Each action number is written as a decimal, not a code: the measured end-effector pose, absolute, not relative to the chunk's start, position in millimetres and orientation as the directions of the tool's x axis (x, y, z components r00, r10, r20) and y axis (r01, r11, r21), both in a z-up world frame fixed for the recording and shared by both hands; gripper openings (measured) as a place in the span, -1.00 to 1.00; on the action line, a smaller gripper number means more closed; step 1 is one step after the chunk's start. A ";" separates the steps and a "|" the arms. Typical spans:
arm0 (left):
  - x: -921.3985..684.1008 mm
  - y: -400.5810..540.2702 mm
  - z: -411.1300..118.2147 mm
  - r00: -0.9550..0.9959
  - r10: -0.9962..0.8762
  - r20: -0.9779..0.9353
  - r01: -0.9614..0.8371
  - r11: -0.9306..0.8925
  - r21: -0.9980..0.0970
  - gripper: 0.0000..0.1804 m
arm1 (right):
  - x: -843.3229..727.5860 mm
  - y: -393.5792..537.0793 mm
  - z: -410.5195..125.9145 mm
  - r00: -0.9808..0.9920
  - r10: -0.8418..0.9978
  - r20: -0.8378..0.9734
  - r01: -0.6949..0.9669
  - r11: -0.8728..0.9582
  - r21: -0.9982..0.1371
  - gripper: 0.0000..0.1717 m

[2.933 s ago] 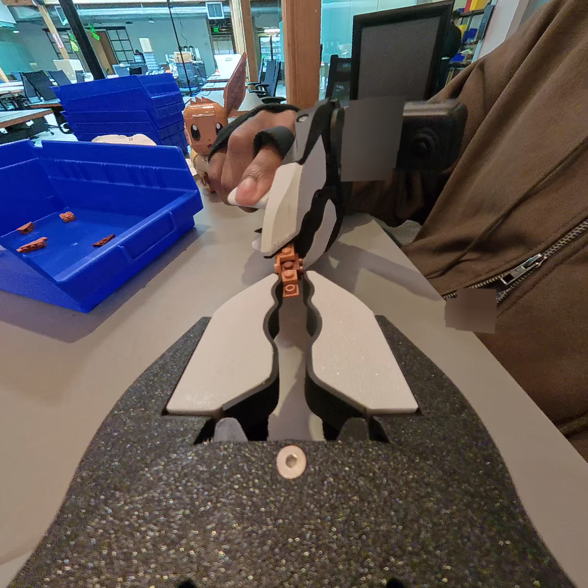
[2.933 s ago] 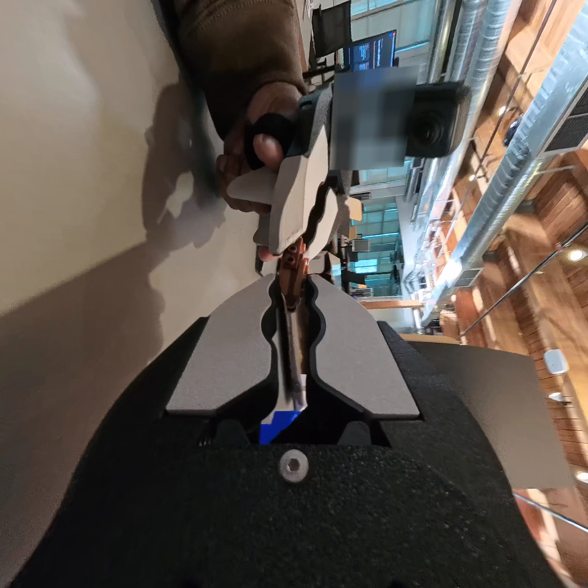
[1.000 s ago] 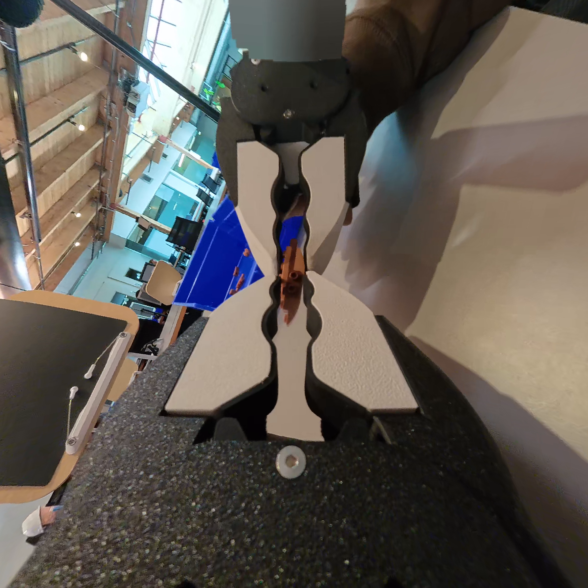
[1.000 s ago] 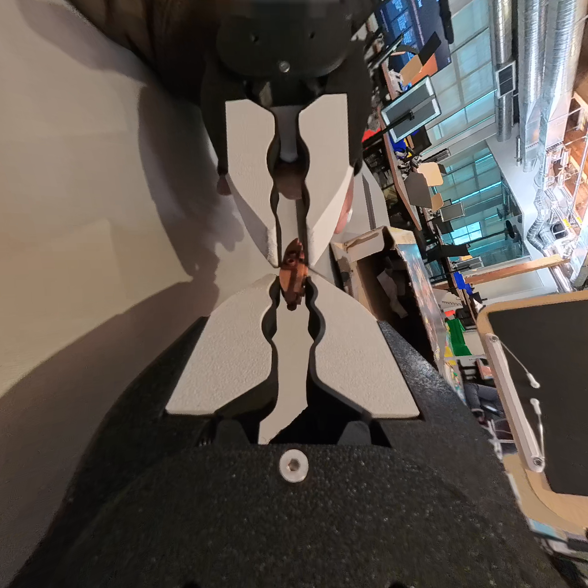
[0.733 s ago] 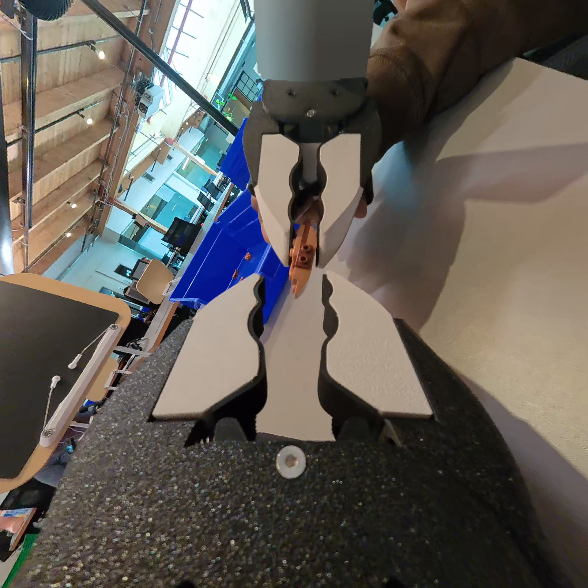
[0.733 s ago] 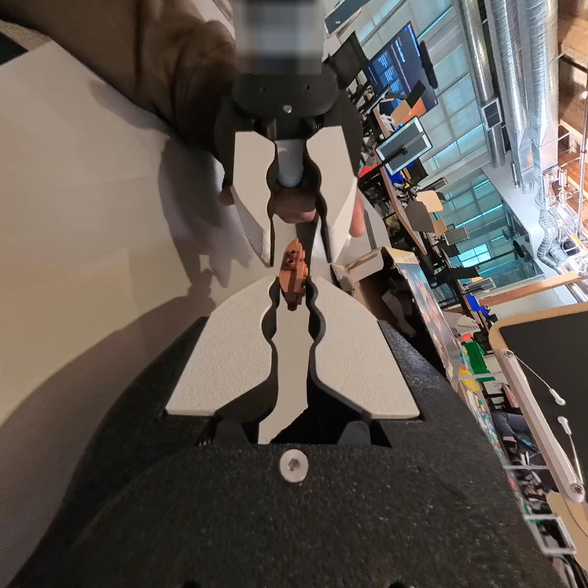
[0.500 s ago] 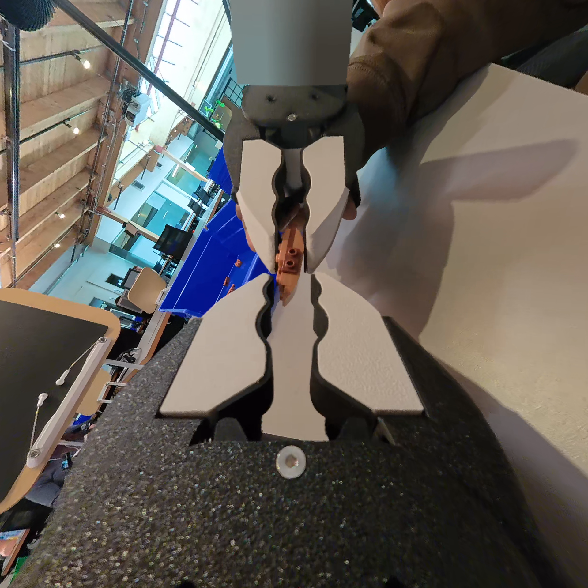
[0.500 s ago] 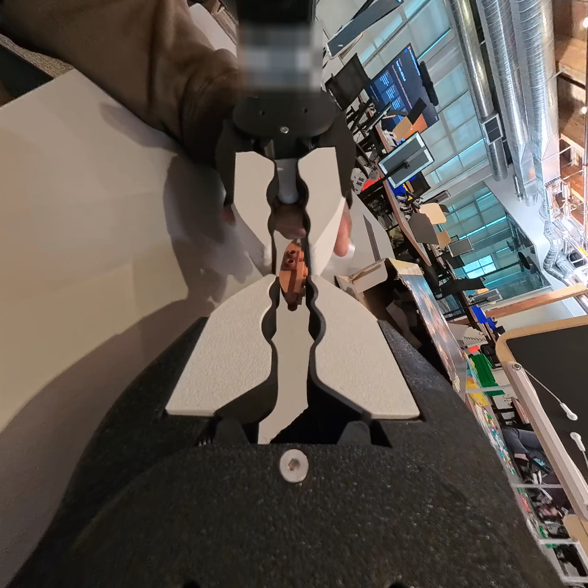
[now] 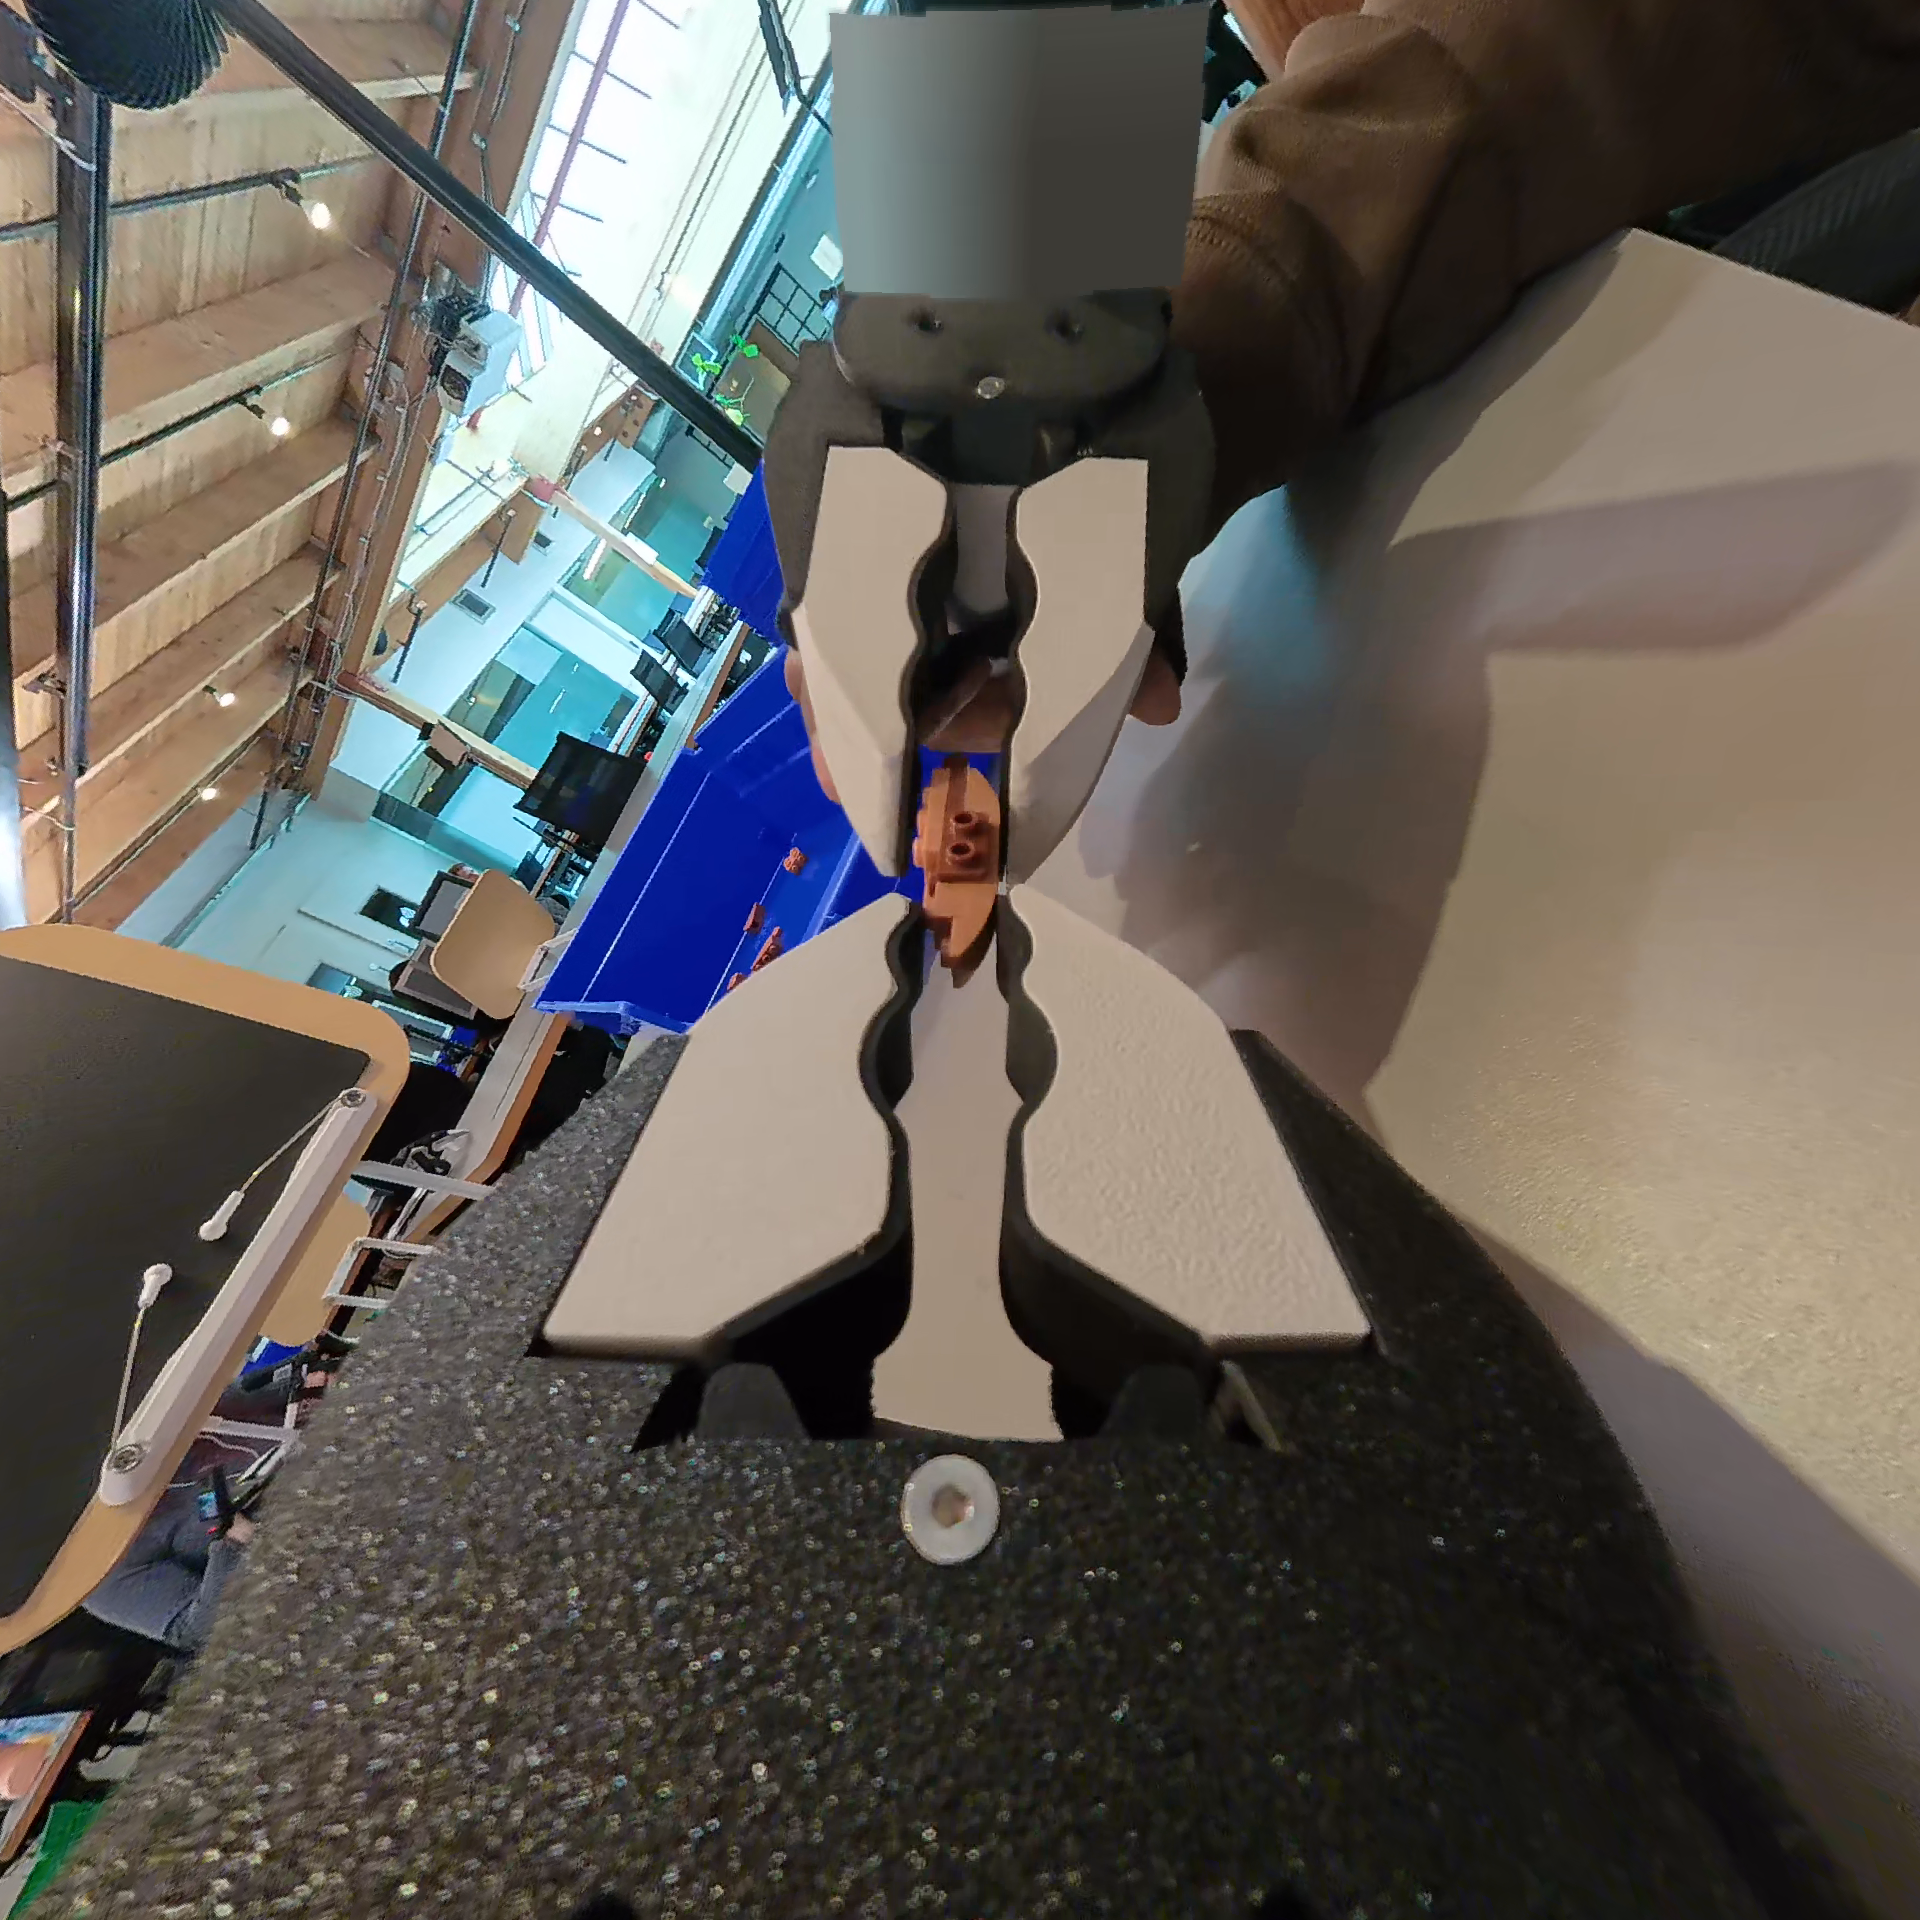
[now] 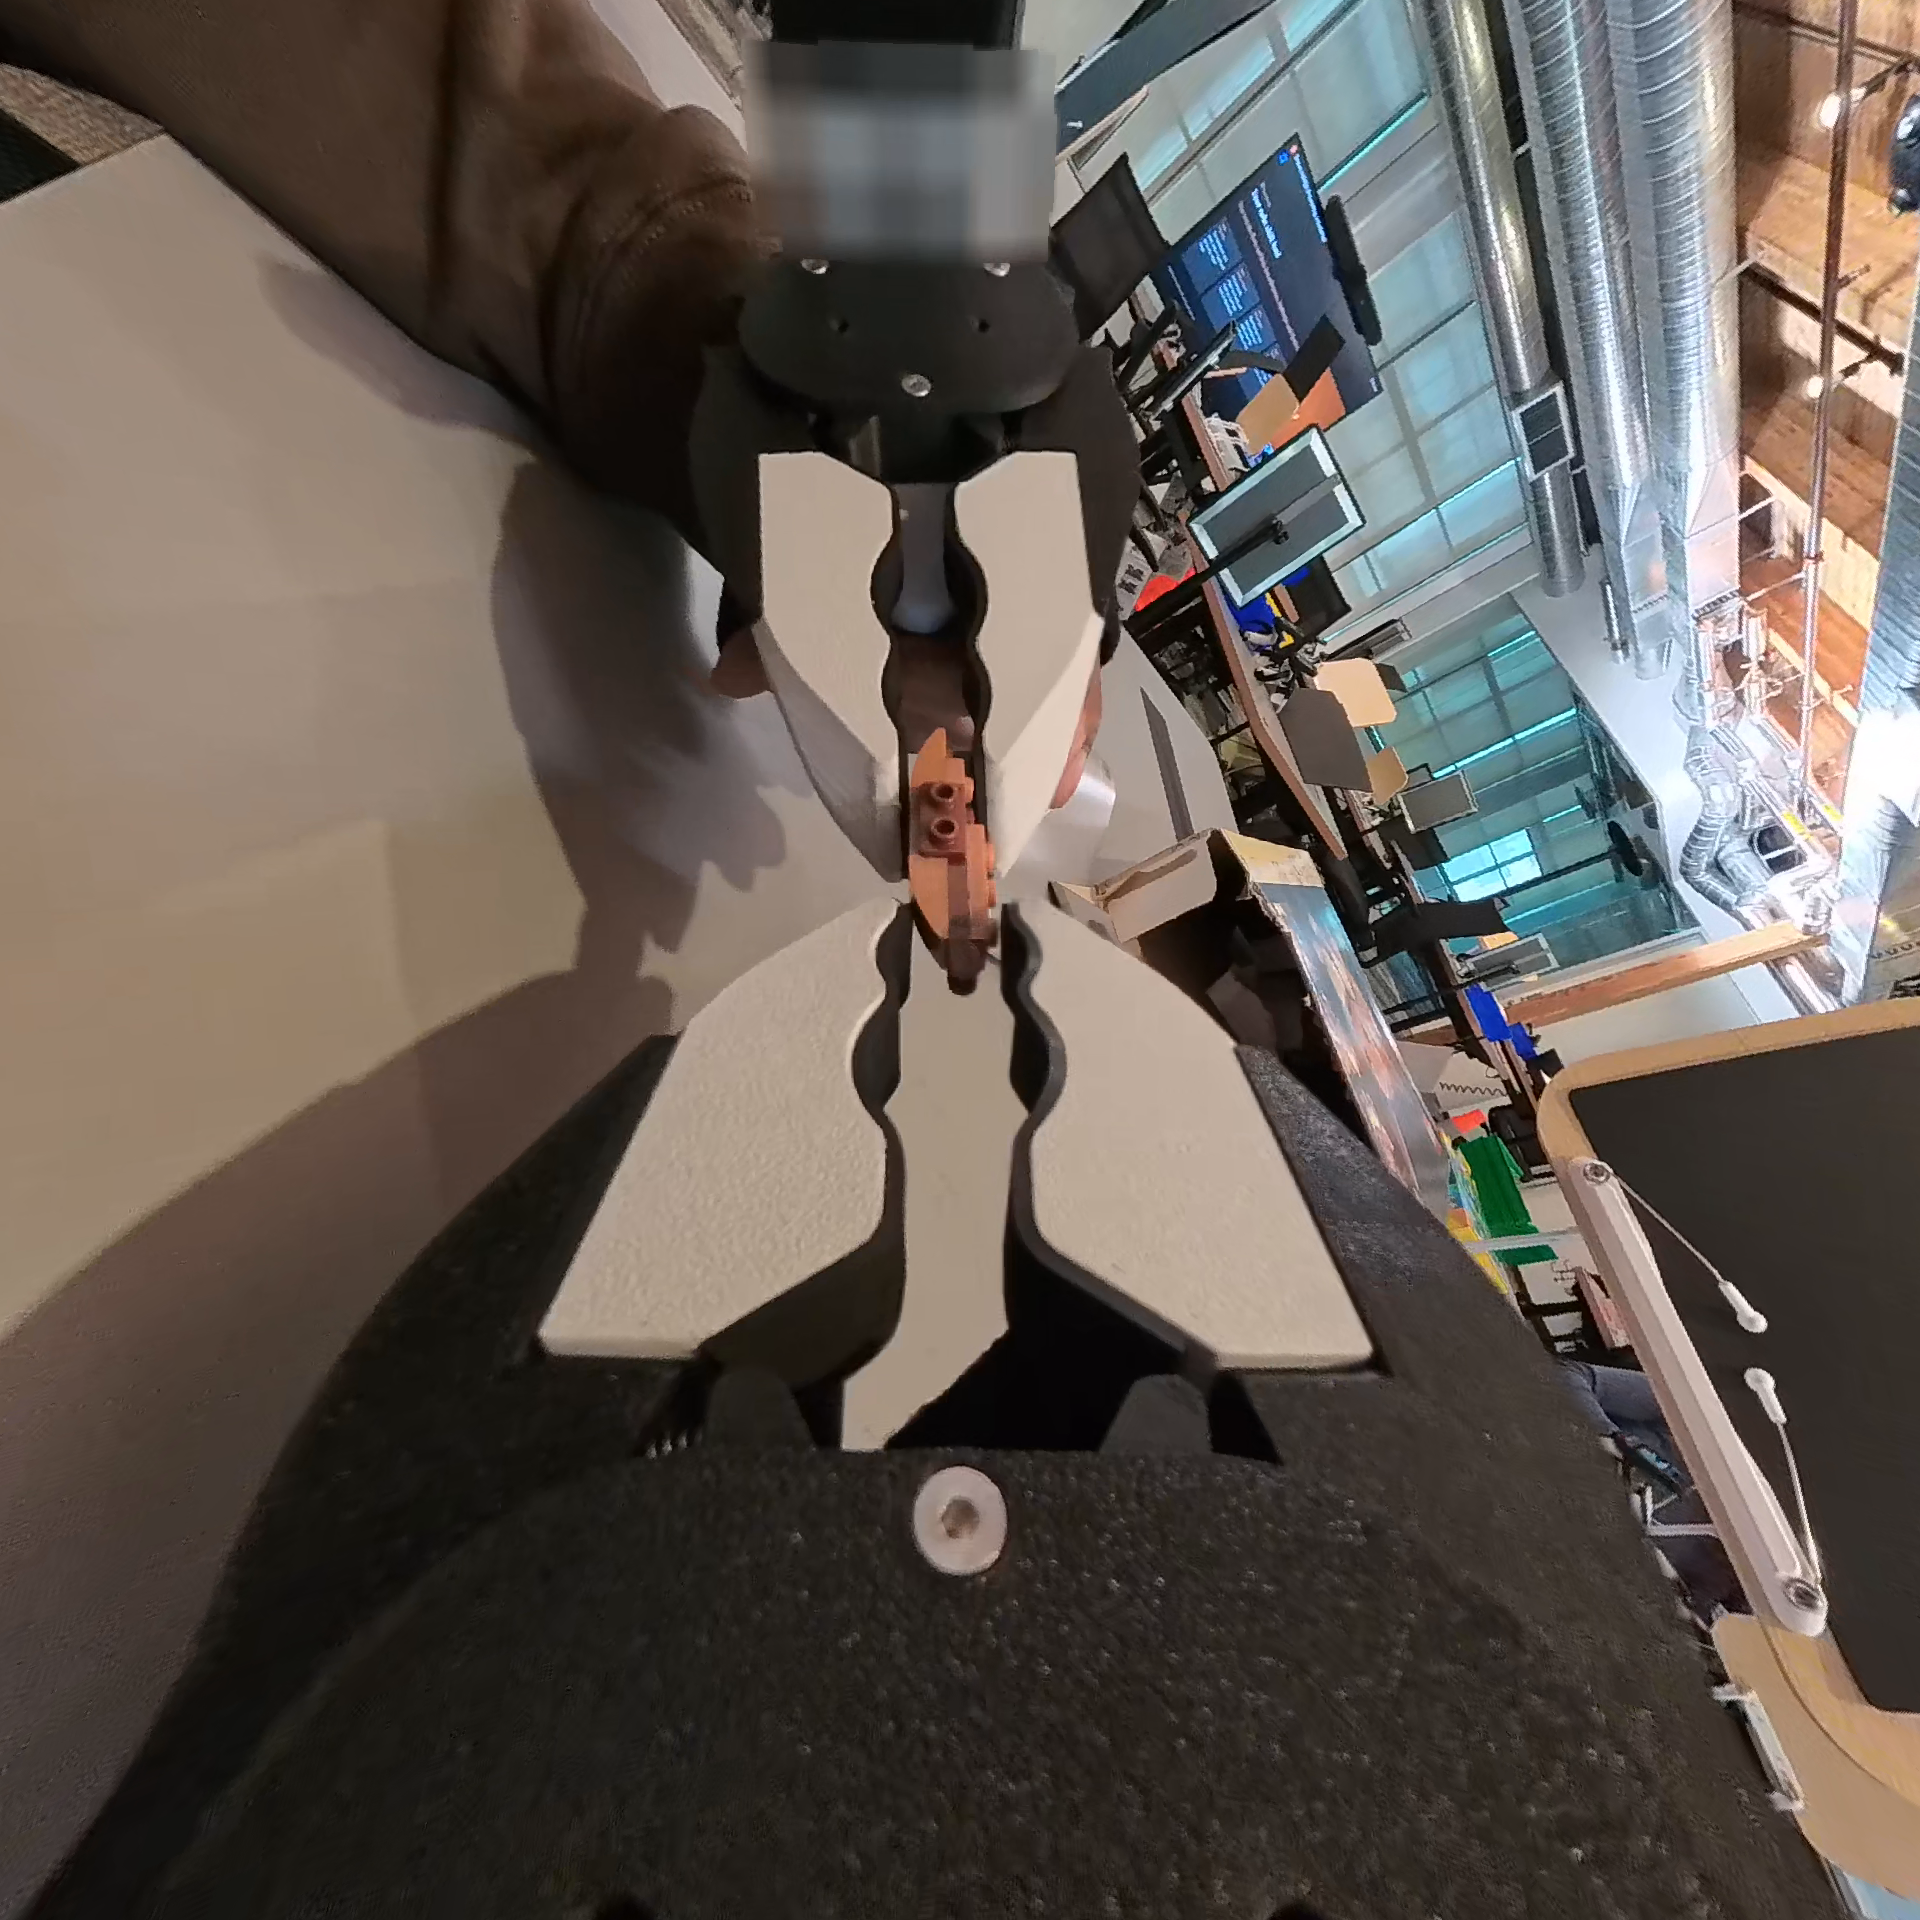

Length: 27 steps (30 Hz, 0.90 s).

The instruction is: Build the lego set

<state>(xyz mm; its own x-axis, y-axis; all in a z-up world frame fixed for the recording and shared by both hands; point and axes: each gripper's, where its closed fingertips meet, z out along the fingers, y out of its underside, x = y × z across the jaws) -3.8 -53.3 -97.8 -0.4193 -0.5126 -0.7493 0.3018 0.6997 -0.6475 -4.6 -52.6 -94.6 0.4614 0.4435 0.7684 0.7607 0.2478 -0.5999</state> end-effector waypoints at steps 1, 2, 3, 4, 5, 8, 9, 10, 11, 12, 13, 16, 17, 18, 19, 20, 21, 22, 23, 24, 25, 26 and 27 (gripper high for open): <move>-4.0 -53.5 -97.5 -0.421 -0.514 -0.747 0.303 0.697 -0.650 -0.86 | -5.3 -53.0 -95.0 0.457 0.446 0.770 0.762 0.251 -0.598 -0.83; -4.7 -54.1 -98.0 -0.428 -0.512 -0.745 0.303 0.695 -0.652 -0.86 | -6.2 -53.7 -95.6 0.452 0.453 0.768 0.761 0.254 -0.597 -0.83; -5.1 -54.9 -98.6 -0.434 -0.509 -0.743 0.304 0.694 -0.652 -0.86 | -7.0 -54.8 -96.2 0.448 0.463 0.765 0.758 0.256 -0.599 -0.83; -5.5 -55.9 -99.3 -0.440 -0.505 -0.743 0.305 0.694 -0.652 -0.86 | -7.6 -55.8 -97.0 0.444 0.475 0.760 0.756 0.257 -0.602 -0.84; -5.9 -56.9 -100.2 -0.446 -0.501 -0.742 0.305 0.694 -0.652 -0.86 | -8.1 -56.8 -97.9 0.441 0.487 0.754 0.753 0.256 -0.606 -0.84; -6.9 -59.6 -102.2 -0.464 -0.492 -0.737 0.304 0.693 -0.654 -0.86 | -9.1 -58.9 -100.0 0.433 0.514 0.740 0.749 0.252 -0.613 -0.84; -7.2 -60.0 -102.6 -0.469 -0.490 -0.735 0.303 0.692 -0.655 -0.86 | -9.6 -59.2 -100.7 0.428 0.519 0.740 0.751 0.252 -0.611 -0.84; -7.9 -60.6 -103.8 -0.480 -0.487 -0.730 0.299 0.692 -0.658 -0.86 | -10.4 -59.9 -101.7 0.422 0.528 0.737 0.751 0.251 -0.610 -0.84; -8.4 -61.1 -104.7 -0.489 -0.484 -0.726 0.297 0.690 -0.660 -0.86 | -11.1 -60.4 -102.4 0.419 0.533 0.735 0.751 0.252 -0.611 -0.84; -9.0 -61.7 -105.0 -0.494 -0.482 -0.723 0.296 0.689 -0.662 -0.86 | -11.4 -60.8 -102.7 0.416 0.537 0.734 0.751 0.252 -0.610 -0.84; -9.2 -61.9 -105.5 -0.498 -0.481 -0.721 0.294 0.689 -0.663 -0.86 | -11.4 -61.0 -103.4 0.412 0.541 0.733 0.754 0.249 -0.608 -0.84; -7.8 -61.0 -106.8 -0.495 -0.480 -0.724 0.285 0.698 -0.657 -0.86 | -9.6 -59.3 -104.3 0.410 0.534 0.739 0.765 0.239 -0.597 -0.84; -6.7 -59.4 -106.4 -0.487 -0.485 -0.727 0.281 0.701 -0.656 -0.86 | -8.6 -57.8 -103.4 0.419 0.521 0.743 0.768 0.233 -0.597 -0.84; -5.8 -57.7 -105.3 -0.480 -0.490 -0.728 0.278 0.702 -0.656 -0.86 | -7.8 -56.2 -102.2 0.428 0.506 0.749 0.770 0.229 -0.595 -0.84; -5.1 -56.1 -103.7 -0.470 -0.497 -0.730 0.277 0.702 -0.656 -0.86 | -7.0 -54.6 -100.7 0.435 0.488 0.757 0.776 0.224 -0.590 -0.84; -4.4 -54.8 -102.6 -0.462 -0.501 -0.732 0.275 0.703 -0.656 -0.86 | -6.5 -53.7 -99.6 0.437 0.473 0.765 0.781 0.222 -0.584 -0.83; -4.1 -53.9 -102.2 -0.457 -0.504 -0.733 0.272 0.705 -0.654 -0.86 | -7.2 -53.8 -99.0 0.434 0.468 0.770 0.784 0.225 -0.579 -0.78; -3.7 -53.4 -102.3 -0.455 -0.505 -0.734 0.269 0.707 -0.654 -0.86 | -8.0 -53.9 -98.5 0.435 0.465 0.771 0.783 0.227 -0.579 -0.71; -3.2 -53.1 -102.6 -0.454 -0.505 -0.734 0.267 0.708 -0.653 -0.86 | -8.3 -53.4 -97.9 0.438 0.459 0.773 0.784 0.226 -0.579 -0.66; -2.8 -53.2 -102.9 -0.455 -0.506 -0.733 0.264 0.709 -0.654 -0.86 | -8.6 -52.5 -97.1 0.436 0.448 0.780 0.788 0.227 -0.572 -0.62; -2.4 -53.4 -103.2 -0.455 -0.507 -0.732 0.263 0.709 -0.655 -0.86 | -8.8 -51.5 -96.4 0.430 0.432 0.793 0.797 0.230 -0.558 -0.59; -2.2 -53.6 -103.4 -0.455 -0.507 -0.732 0.262 0.709 -0.654 -0.86 | -9.4 -50.9 -96.6 0.419 0.421 0.805 0.808 0.232 -0.542 -0.60; -2.0 -53.6 -103.5 -0.455 -0.507 -0.733 0.260 0.711 -0.653 -0.86 | -9.6 -50.2 -97.1 0.410 0.411 0.814 0.817 0.231 -0.528 -0.66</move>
